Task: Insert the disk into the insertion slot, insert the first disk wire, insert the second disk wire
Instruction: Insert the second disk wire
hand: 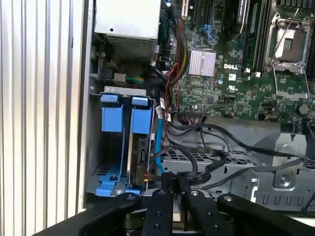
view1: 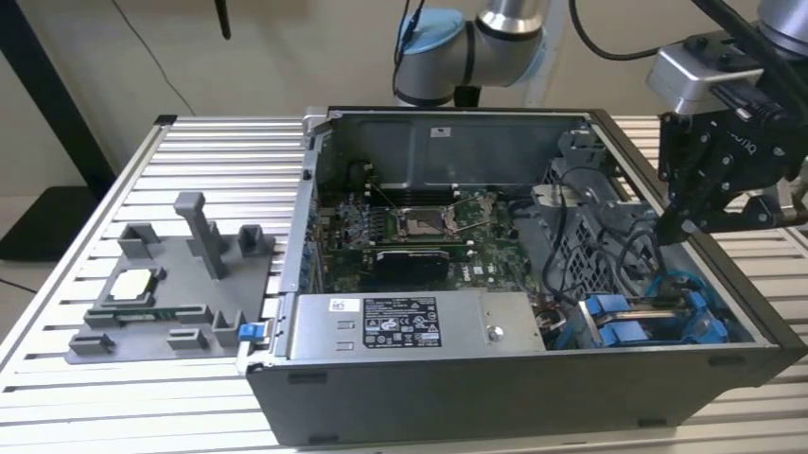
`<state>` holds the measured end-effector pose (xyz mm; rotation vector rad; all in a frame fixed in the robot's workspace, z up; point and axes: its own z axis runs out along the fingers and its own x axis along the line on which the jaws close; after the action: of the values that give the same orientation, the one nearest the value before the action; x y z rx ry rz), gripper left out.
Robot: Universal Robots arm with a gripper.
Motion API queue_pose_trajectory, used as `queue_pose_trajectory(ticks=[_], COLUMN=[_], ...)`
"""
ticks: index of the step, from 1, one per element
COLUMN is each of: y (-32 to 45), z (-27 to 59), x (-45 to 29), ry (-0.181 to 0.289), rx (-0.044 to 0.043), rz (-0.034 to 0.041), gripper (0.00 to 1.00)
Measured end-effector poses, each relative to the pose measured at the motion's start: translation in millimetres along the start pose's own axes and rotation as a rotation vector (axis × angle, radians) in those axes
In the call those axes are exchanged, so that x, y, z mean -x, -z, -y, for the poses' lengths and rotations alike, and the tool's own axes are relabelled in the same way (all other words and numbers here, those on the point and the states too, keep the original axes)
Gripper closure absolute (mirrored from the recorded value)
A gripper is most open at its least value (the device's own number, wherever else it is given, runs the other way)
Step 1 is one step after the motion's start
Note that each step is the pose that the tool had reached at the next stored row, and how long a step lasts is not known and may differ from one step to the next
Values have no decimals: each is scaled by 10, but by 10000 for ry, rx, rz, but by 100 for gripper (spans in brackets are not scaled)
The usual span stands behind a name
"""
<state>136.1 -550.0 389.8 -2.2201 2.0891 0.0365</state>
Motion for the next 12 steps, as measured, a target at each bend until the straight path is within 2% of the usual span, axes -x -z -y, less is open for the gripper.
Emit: queue_pose_trajectory(ticks=[5,12], y=[4,10], z=[-85,-154], x=[4,-24], ry=[7,11], rx=[-94,-133], rz=[-6,-2], gripper=[100,100])
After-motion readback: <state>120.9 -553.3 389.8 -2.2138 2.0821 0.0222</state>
